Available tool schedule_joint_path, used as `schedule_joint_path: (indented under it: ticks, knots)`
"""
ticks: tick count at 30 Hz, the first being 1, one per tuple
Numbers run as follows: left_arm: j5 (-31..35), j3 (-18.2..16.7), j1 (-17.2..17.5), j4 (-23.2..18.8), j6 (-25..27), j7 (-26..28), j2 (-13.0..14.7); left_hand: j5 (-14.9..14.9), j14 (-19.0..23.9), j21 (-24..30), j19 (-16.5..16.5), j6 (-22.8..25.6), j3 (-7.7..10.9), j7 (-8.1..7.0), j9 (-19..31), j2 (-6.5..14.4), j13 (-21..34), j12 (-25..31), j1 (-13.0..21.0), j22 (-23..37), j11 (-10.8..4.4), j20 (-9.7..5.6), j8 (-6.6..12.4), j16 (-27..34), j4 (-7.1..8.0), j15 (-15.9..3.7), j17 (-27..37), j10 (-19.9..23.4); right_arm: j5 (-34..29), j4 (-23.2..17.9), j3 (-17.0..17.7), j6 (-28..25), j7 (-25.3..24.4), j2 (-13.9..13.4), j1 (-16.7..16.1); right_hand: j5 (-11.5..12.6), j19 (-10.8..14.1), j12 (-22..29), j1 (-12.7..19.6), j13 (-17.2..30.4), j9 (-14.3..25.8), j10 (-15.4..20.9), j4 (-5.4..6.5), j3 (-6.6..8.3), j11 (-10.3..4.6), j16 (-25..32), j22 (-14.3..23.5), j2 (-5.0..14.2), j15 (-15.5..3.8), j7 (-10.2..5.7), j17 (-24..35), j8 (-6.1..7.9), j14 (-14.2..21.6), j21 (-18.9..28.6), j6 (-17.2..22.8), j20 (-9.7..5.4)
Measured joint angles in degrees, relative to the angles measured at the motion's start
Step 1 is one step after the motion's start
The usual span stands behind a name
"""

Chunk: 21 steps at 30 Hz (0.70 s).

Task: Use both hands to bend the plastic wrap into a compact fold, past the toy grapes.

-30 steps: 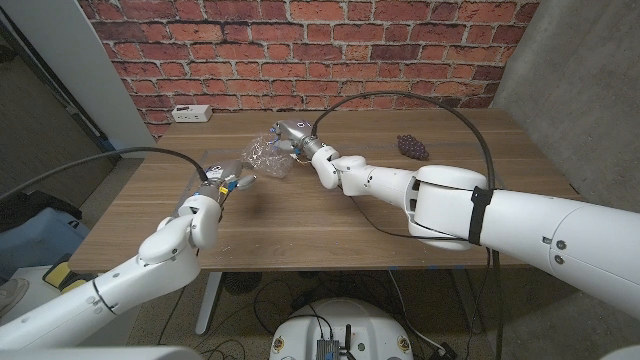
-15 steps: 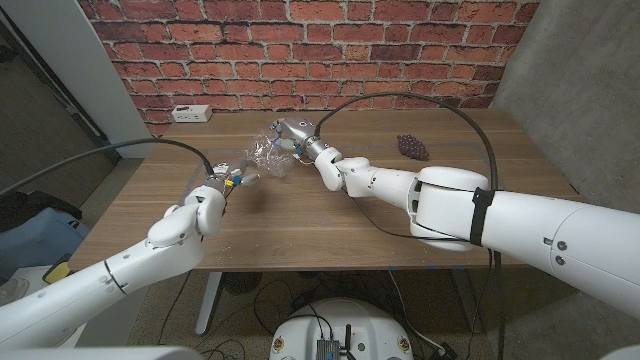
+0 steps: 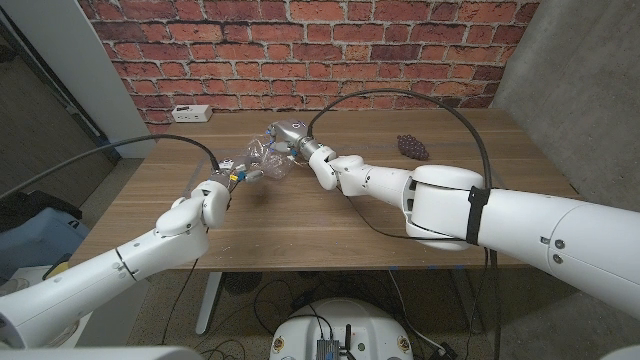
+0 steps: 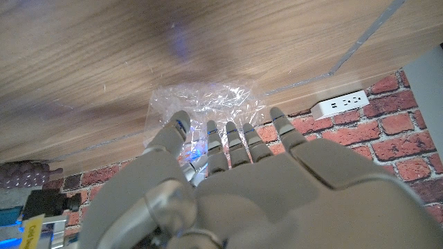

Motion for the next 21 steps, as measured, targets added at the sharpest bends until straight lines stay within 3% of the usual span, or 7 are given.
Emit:
schedule_joint_path:
  ticks: [9, 13, 15, 17, 21]
  knots:
    - [1.5, 3.9, -5.3, 3.7, 0.5, -5.0, -1.7, 0.0, 0.3, -0.4, -0.5, -1.0, -0.15, 2.24, 0.0, 1.1, -0.5, 0.5, -2.0, 0.0, 0.09, -0.05, 0.52, 0.9, 2.88, 0.00, 0.4, -0.1, 0.5, -2.3, -0.3, -1.9, 1.2, -0.5, 0.3, 0.0, 0.0, 0.0, 0.0, 0.0, -0.8, 0.4, 0.00, 0.00, 0.03, -0.2, 0.0, -0.01, -0.16, 0.01, 0.0, -0.48, 0.8, 0.0, 0.0, 0.00]
    - [2.1, 5.5, -7.6, 5.4, 1.2, -7.3, -2.4, 0.0, -0.6, -0.4, -0.3, -2.6, 0.30, 2.73, 0.0, 1.2, -0.8, 0.5, -2.5, 0.2, 0.30, 0.11, 0.22, 0.4, 3.80, -0.16, 0.3, -2.0, 1.2, -2.9, -0.3, -2.6, 1.8, -0.7, 0.4, -0.4, 0.8, -0.1, 0.2, 0.0, -1.3, 0.9, 0.00, 0.00, 0.24, -0.2, 0.0, -0.22, -0.06, 0.01, 0.1, -1.23, 1.3, 0.2, 0.0, 0.76]
    - [2.3, 6.0, -8.3, 6.0, 1.2, -8.0, -2.7, 0.0, -1.3, -0.4, -0.8, -3.1, 0.53, 2.54, 0.0, 1.6, -0.8, 0.2, -2.8, 0.2, 0.31, -0.43, 0.22, 0.2, 4.03, -0.14, 0.0, -2.6, 1.5, -3.1, -0.2, -2.9, 2.1, -0.8, 0.5, -0.7, 1.4, -0.5, 0.2, 0.0, -1.9, 1.2, 0.17, -0.17, 0.88, 0.2, 0.0, -0.22, -0.07, -0.68, 0.4, -2.89, 1.7, 0.4, -3.2, 1.38]
    - [2.6, 6.7, -9.5, 6.9, 1.2, -9.3, -3.1, 0.0, -1.4, -0.4, -0.7, -3.5, 0.54, 2.84, 0.0, 1.6, -0.8, 0.2, -2.8, 0.2, 0.30, -0.71, 0.22, 0.2, 4.03, -0.19, 0.0, -2.6, 1.7, -3.2, -0.1, -3.0, 2.1, -0.9, 0.5, -1.2, 2.0, -1.0, -0.3, -0.1, -2.7, 0.9, 0.57, -0.57, 1.58, 0.3, 0.0, -0.78, 0.04, -1.68, 0.7, -5.62, 2.0, 0.6, -7.7, 1.98]
    - [2.7, 7.7, -11.0, 8.2, 1.2, -10.4, -3.7, 0.3, -1.7, -0.4, -1.0, -3.7, 0.54, 2.61, 0.0, 1.6, -0.8, 0.2, -2.8, 0.2, 0.29, -1.05, 0.22, 0.2, 4.03, 0.12, 0.0, -3.2, 2.3, -3.4, 0.2, -3.3, 2.3, -1.2, 0.6, -1.6, 2.3, -2.1, -2.5, -0.4, -3.7, -0.4, 1.47, -1.70, 3.10, 0.3, -0.1, -1.77, 0.04, -2.18, 0.7, -9.68, 2.0, 0.9, -14.2, 3.21]
